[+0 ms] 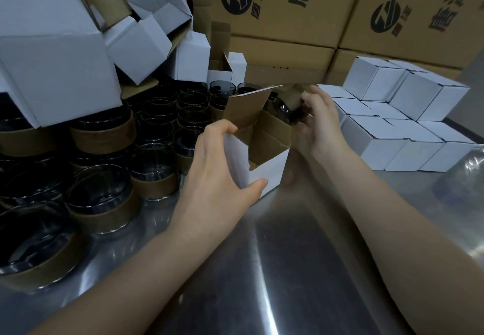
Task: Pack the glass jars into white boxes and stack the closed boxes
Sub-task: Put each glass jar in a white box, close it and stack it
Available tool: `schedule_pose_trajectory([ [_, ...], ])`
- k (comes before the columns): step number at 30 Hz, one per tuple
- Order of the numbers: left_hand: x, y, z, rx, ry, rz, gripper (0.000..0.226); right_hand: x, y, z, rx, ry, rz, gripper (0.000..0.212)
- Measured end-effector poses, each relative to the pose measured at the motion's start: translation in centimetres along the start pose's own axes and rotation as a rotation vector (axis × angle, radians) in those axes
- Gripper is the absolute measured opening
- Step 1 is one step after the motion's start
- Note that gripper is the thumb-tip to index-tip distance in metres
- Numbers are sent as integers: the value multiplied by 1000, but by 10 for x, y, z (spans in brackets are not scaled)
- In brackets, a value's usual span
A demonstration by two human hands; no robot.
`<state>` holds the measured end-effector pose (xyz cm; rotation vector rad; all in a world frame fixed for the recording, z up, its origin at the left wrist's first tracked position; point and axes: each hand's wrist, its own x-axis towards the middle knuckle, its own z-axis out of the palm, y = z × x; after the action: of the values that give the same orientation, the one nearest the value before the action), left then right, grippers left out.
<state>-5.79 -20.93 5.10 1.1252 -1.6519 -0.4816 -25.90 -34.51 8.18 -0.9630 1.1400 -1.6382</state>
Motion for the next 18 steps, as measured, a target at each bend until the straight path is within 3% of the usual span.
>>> schedule_pose_trajectory([
  [6,0,-1,1,2,1,1,81,-14,-14,5,356,-170,186,15],
  [11,0,-2,1,0,-4,-2,81,-19,-18,12,282,-261,198,40],
  [18,0,-1,0,15,-9,-2,82,-30,-38,12,435,-362,126,49],
])
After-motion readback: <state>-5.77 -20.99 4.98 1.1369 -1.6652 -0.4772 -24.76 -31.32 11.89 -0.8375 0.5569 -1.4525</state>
